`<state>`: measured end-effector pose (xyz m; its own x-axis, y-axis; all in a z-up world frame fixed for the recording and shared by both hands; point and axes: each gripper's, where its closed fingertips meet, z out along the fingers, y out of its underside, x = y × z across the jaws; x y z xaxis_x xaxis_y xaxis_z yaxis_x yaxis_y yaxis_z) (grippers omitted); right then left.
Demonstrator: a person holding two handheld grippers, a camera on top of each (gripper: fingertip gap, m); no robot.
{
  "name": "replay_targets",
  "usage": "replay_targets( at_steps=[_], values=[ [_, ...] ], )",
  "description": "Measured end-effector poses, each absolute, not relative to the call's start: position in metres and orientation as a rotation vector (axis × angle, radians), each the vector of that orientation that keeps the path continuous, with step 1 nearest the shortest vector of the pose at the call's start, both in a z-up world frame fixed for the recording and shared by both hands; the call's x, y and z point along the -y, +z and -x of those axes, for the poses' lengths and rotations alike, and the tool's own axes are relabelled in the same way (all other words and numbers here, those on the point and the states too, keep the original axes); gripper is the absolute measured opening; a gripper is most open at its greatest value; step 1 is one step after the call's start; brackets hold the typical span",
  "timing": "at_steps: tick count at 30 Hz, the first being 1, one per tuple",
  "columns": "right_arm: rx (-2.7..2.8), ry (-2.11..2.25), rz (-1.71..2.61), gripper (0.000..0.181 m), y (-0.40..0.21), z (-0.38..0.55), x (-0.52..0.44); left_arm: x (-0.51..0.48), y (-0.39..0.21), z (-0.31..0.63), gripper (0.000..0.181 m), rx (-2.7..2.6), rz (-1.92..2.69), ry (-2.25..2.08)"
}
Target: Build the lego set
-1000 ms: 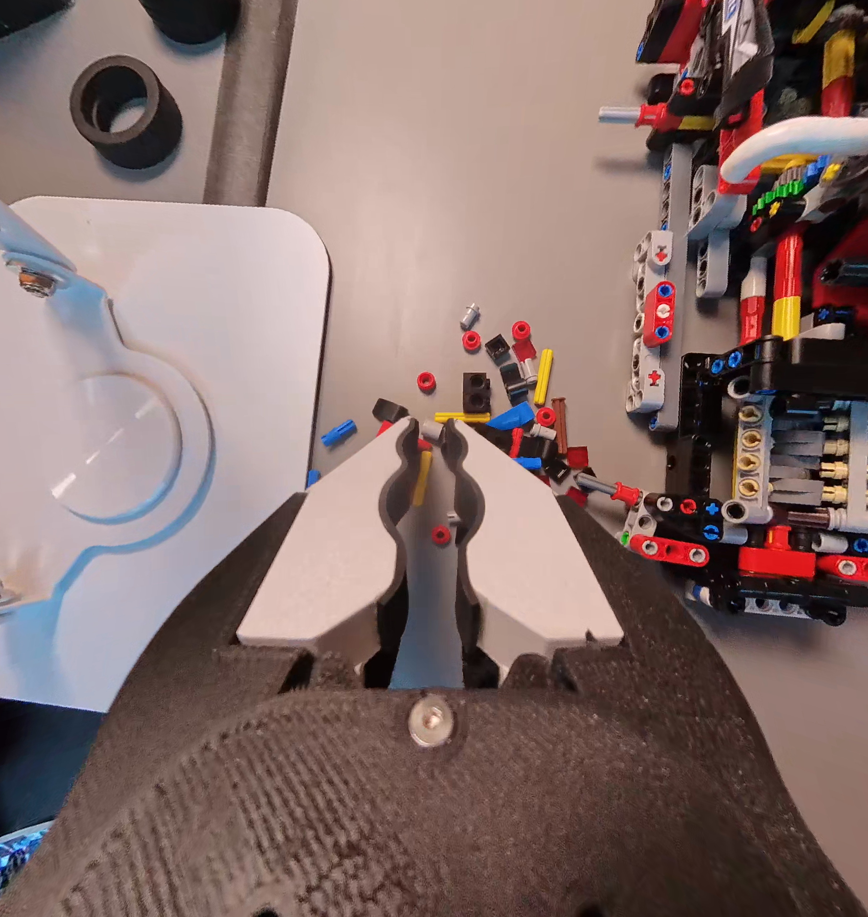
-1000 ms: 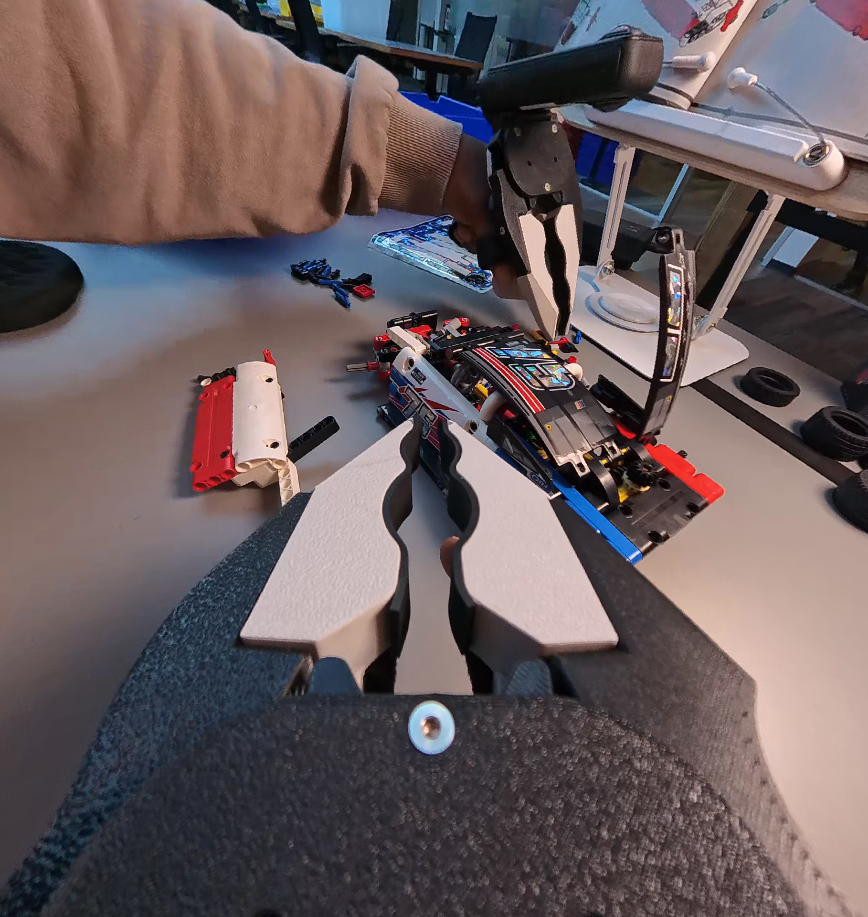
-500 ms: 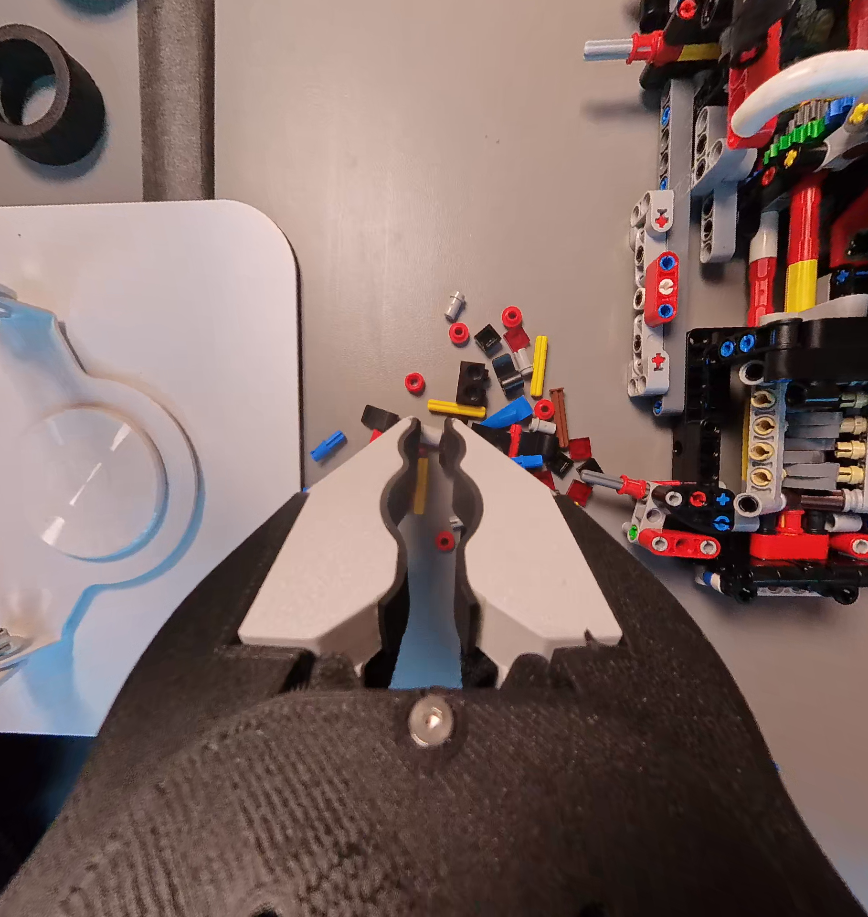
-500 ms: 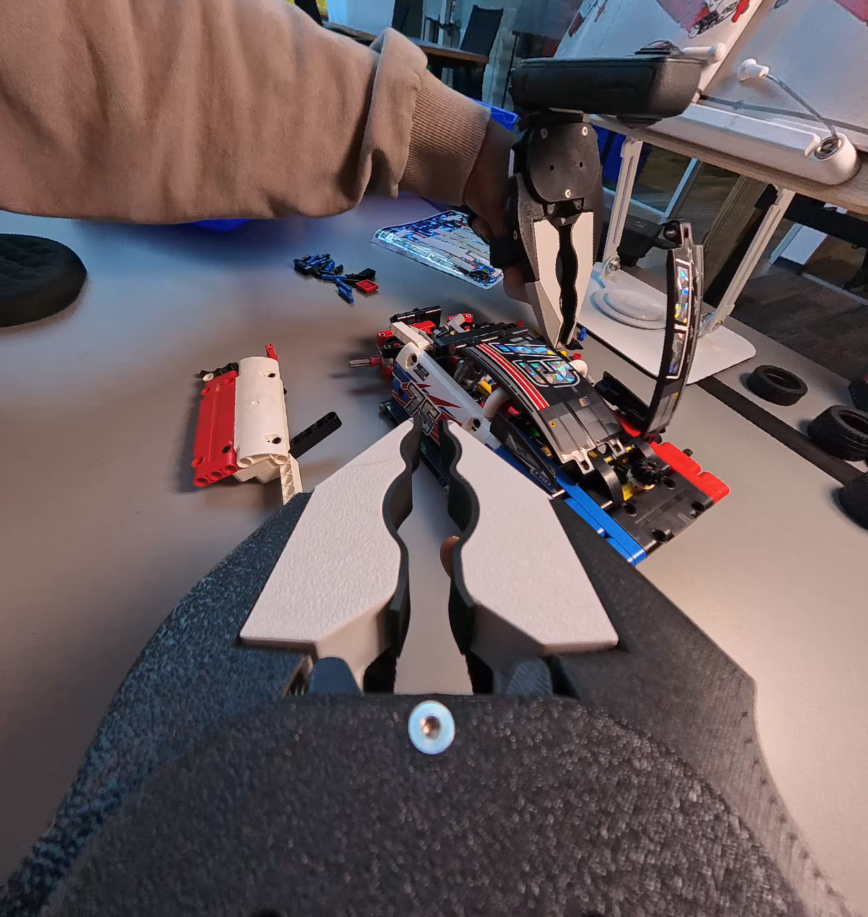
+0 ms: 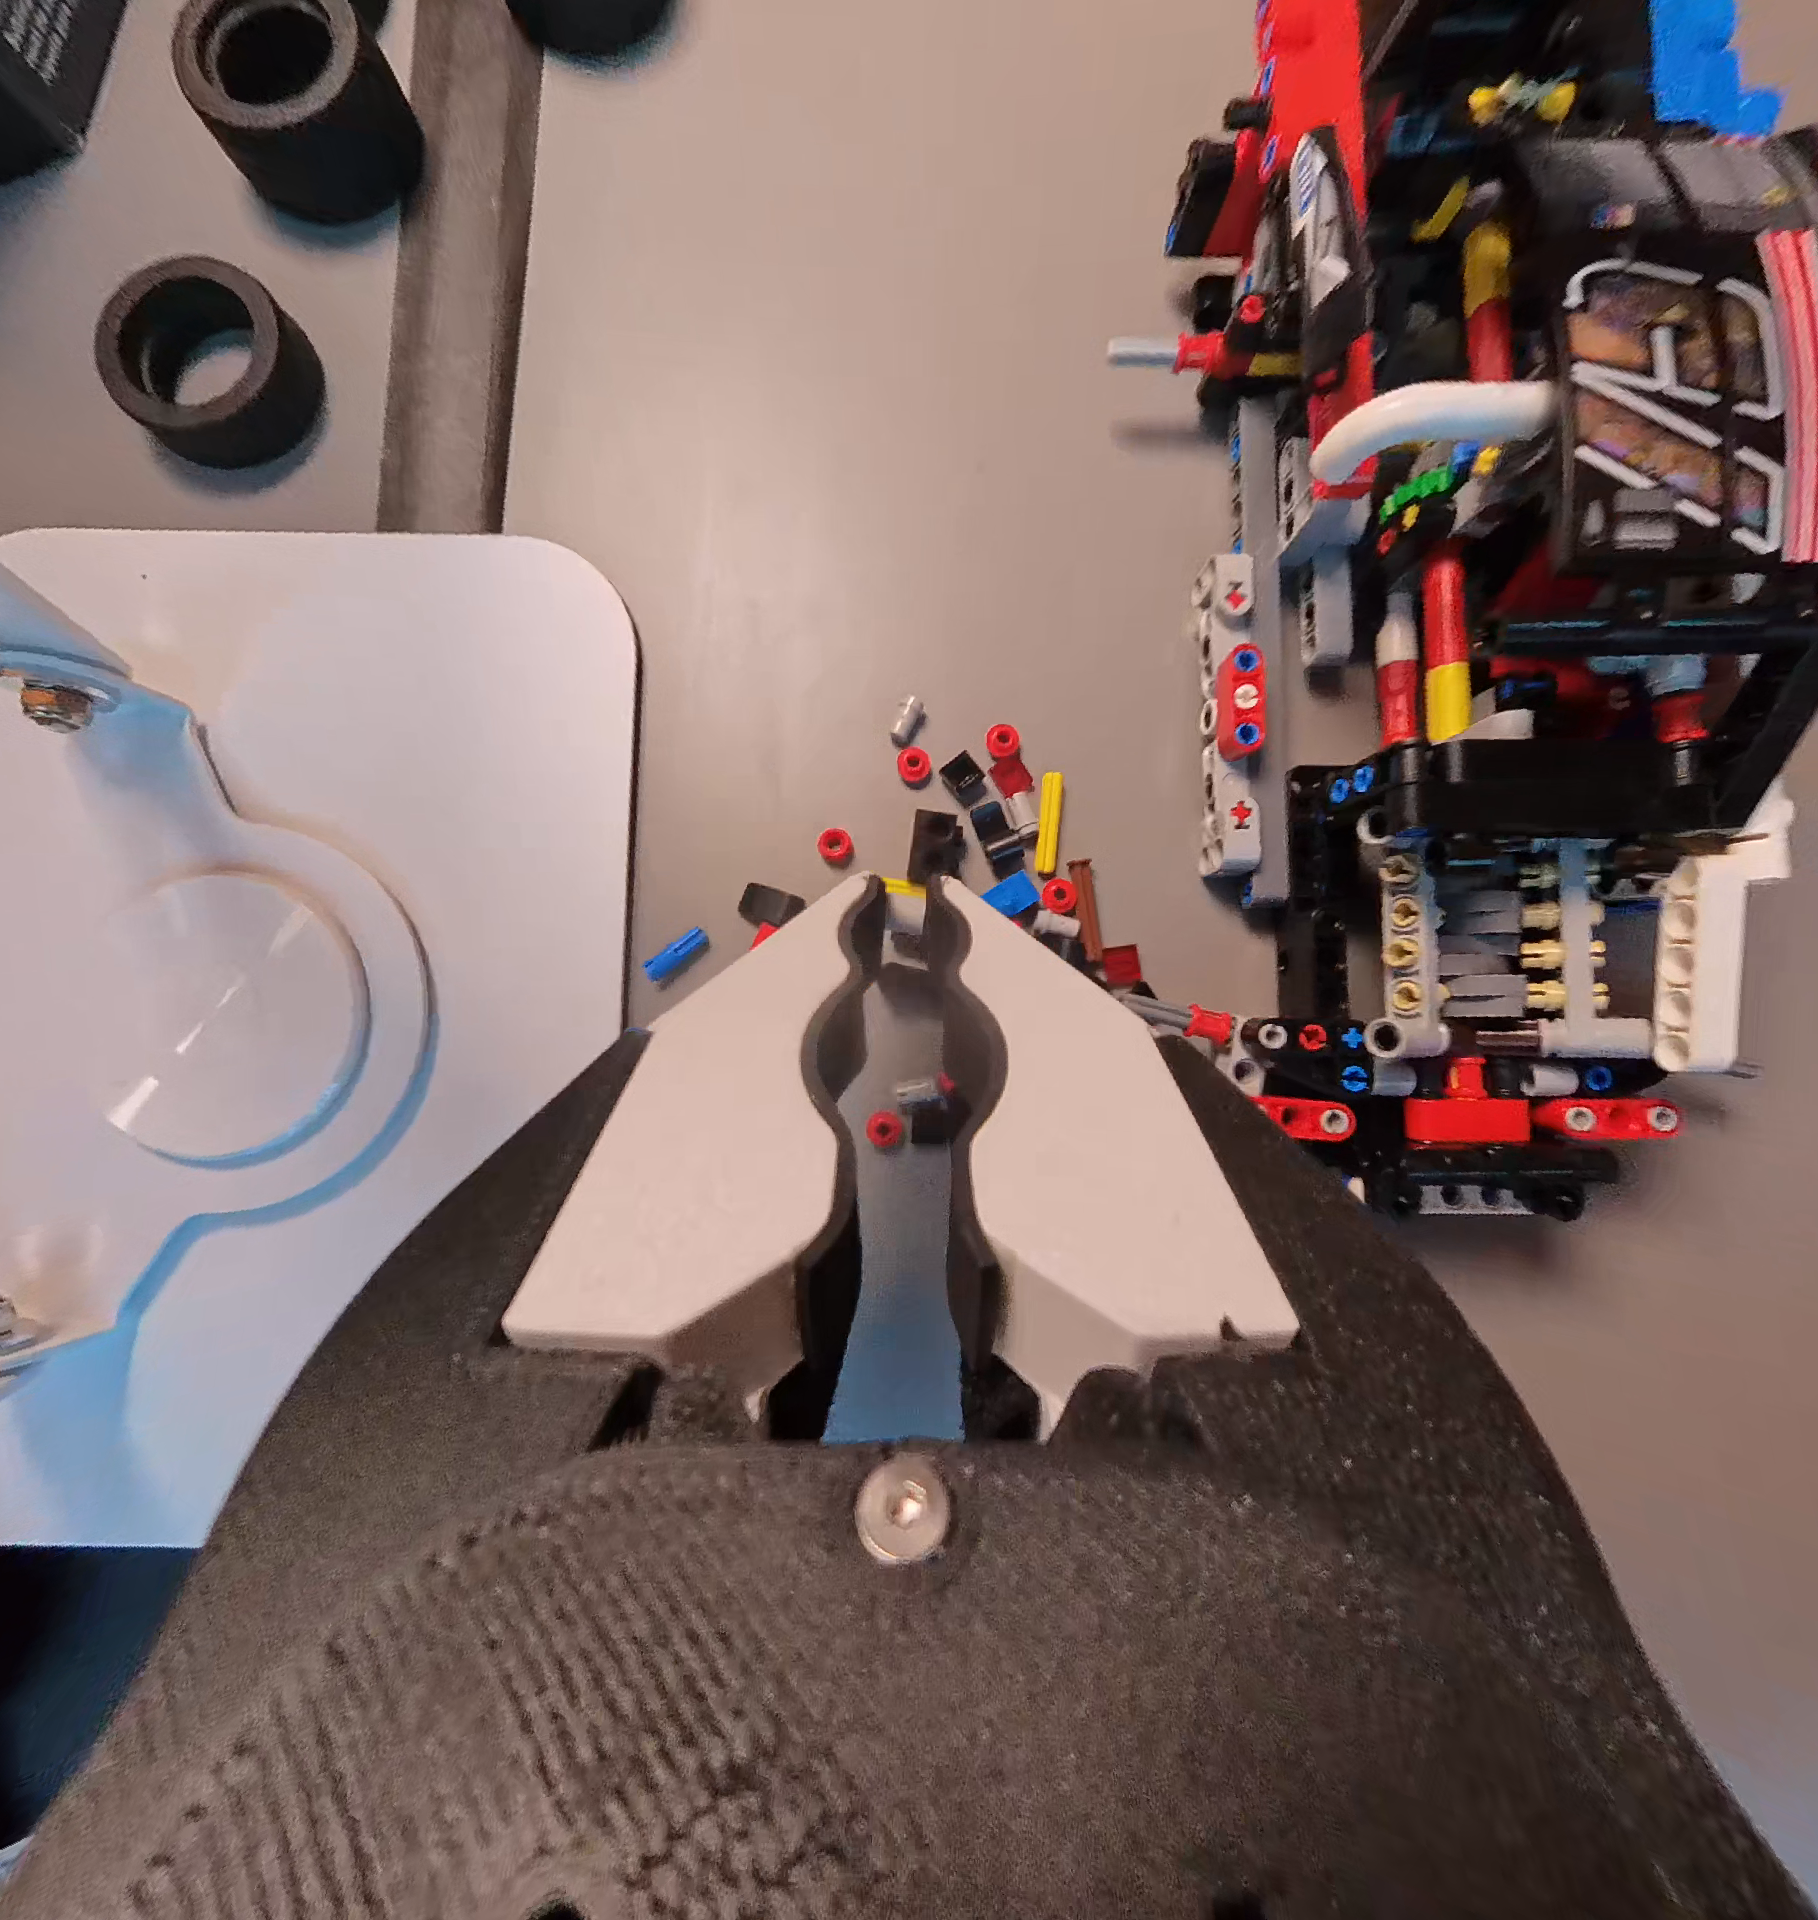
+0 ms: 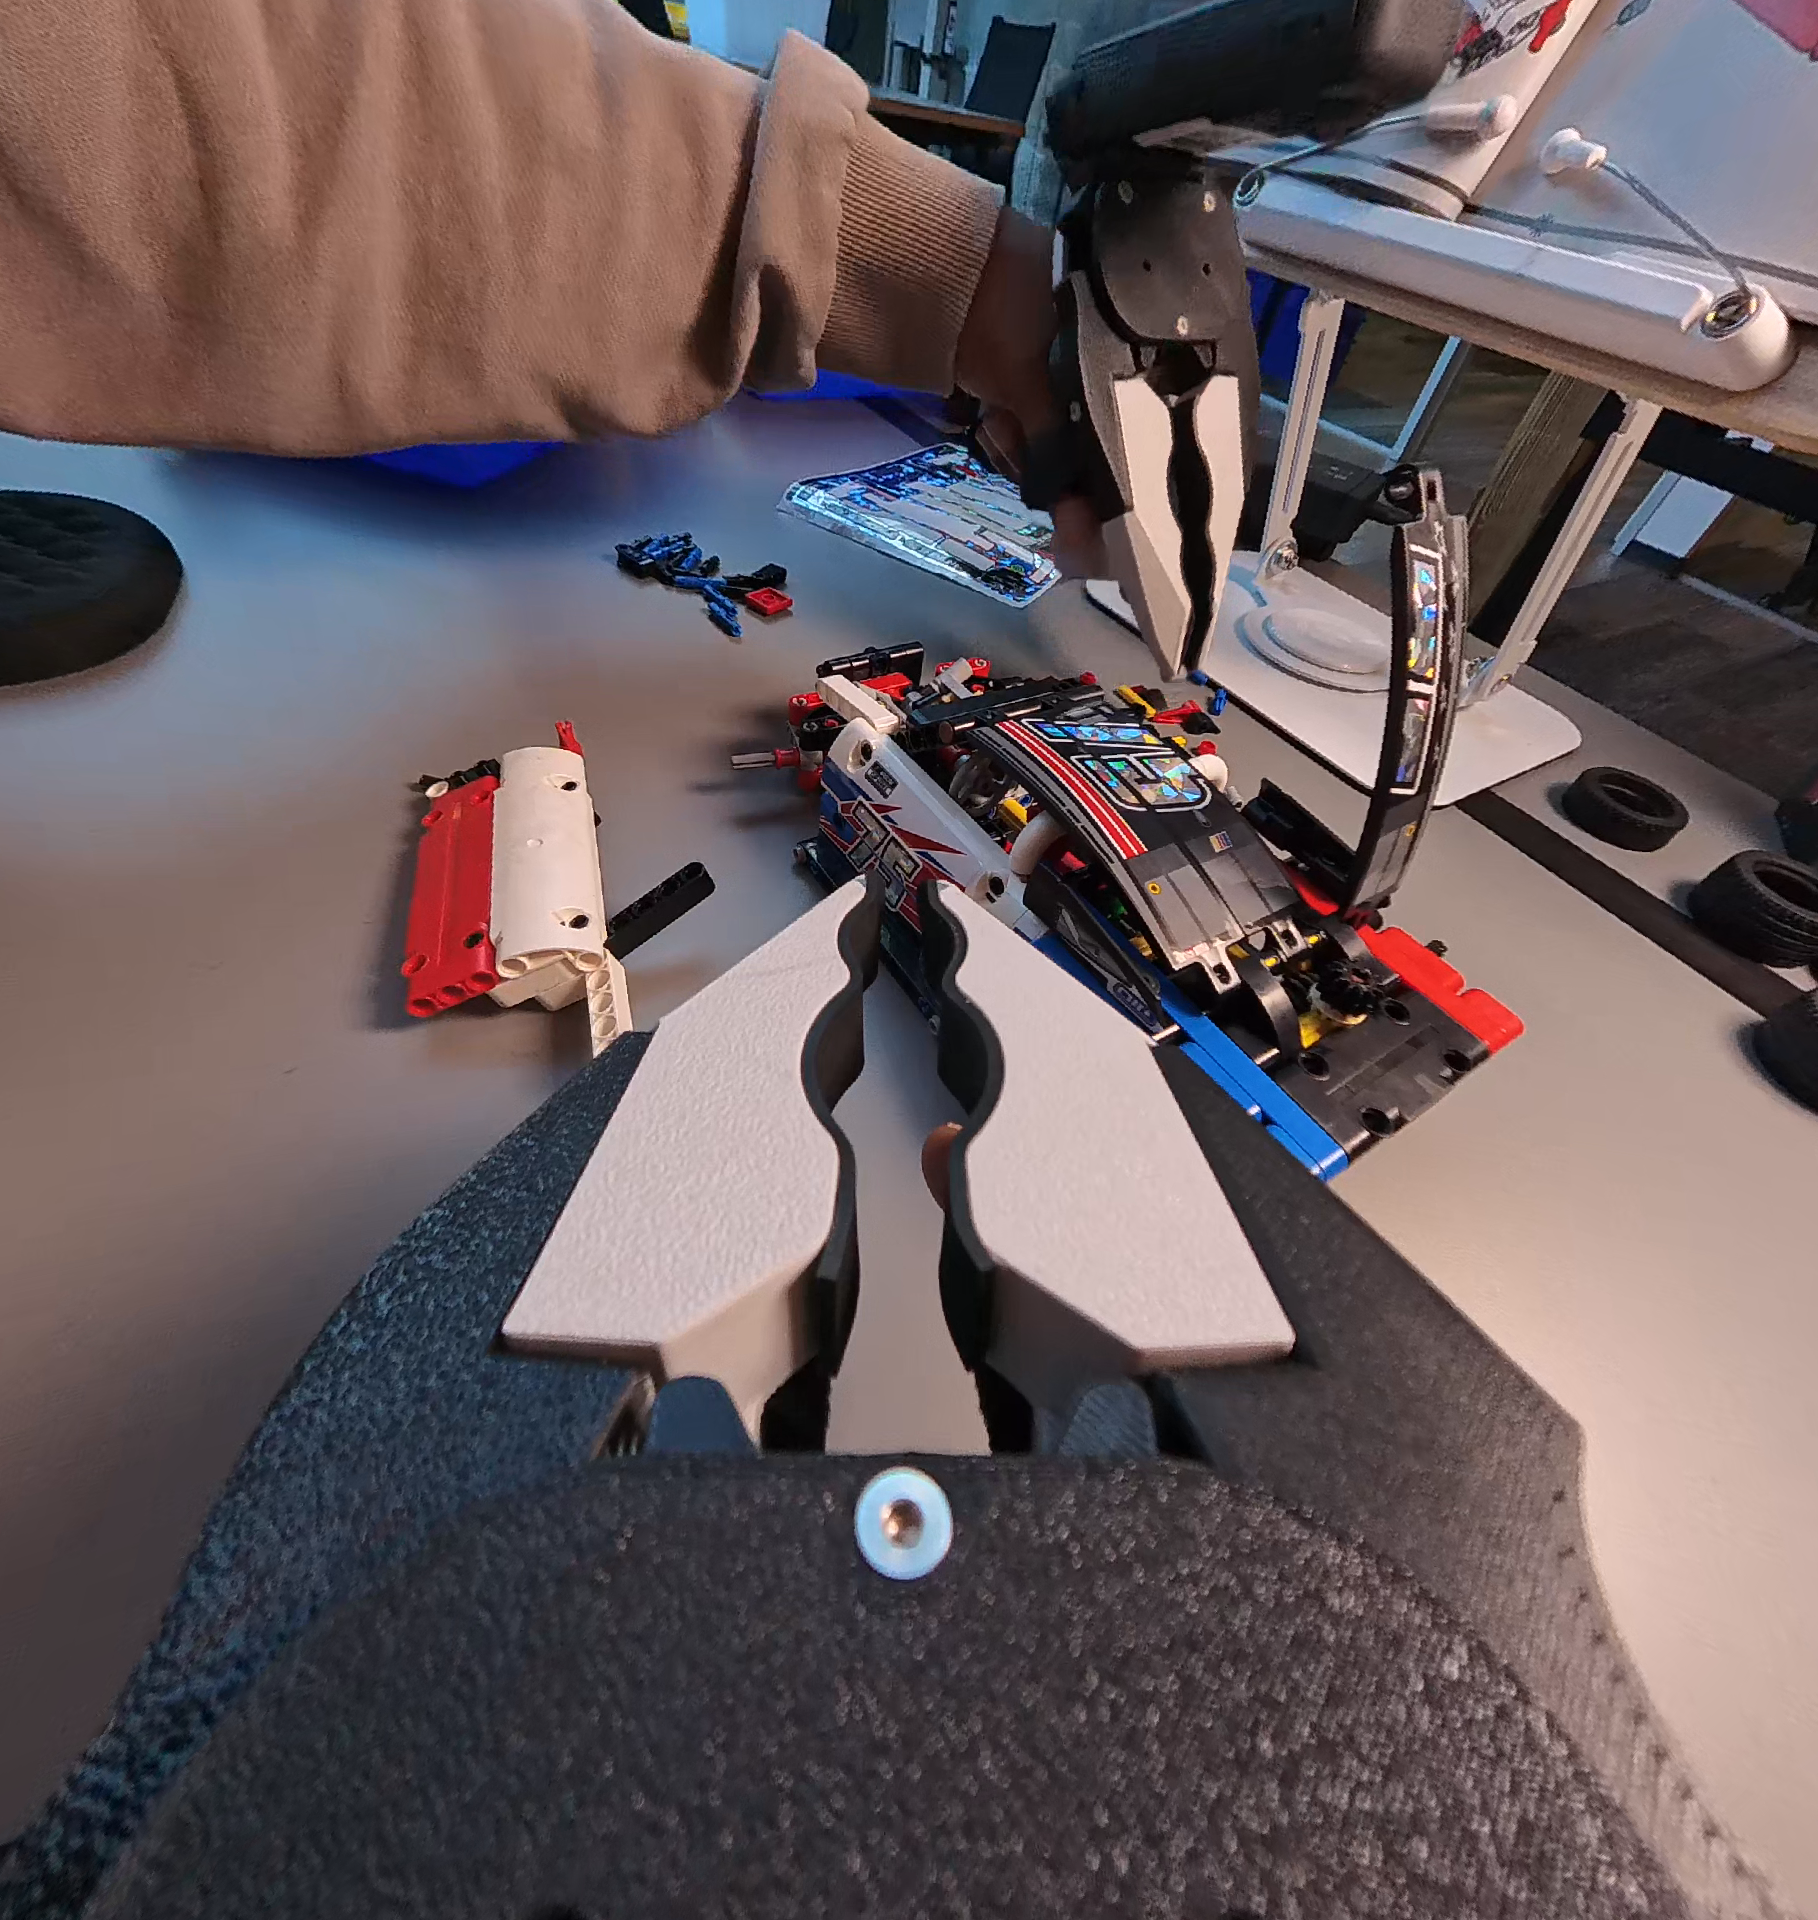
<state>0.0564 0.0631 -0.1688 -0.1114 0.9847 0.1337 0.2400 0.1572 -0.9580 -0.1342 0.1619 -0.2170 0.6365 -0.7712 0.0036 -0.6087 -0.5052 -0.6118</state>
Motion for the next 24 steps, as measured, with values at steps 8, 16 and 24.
replay_targets(
  at_steps=[8, 16, 24],
  values=[
    [1.534, 1.030, 1.211, 0.004, -0.166, -0.056, -0.060, -0.085, -0.137, 0.067, 0.005, -1.062, 1.918, -0.539],
    [1.765, 0.989, 1.178, 0.008, -0.191, -0.057, -0.028, 0.046, -0.169, -0.003, 0.006, -1.065, 1.902, -0.637],
    [2.037, 0.830, 1.173, 0.028, -0.228, -0.055, 0.002, 0.105, -0.230, -0.028, 0.006, -1.103, 1.984, -0.474]
  ],
)
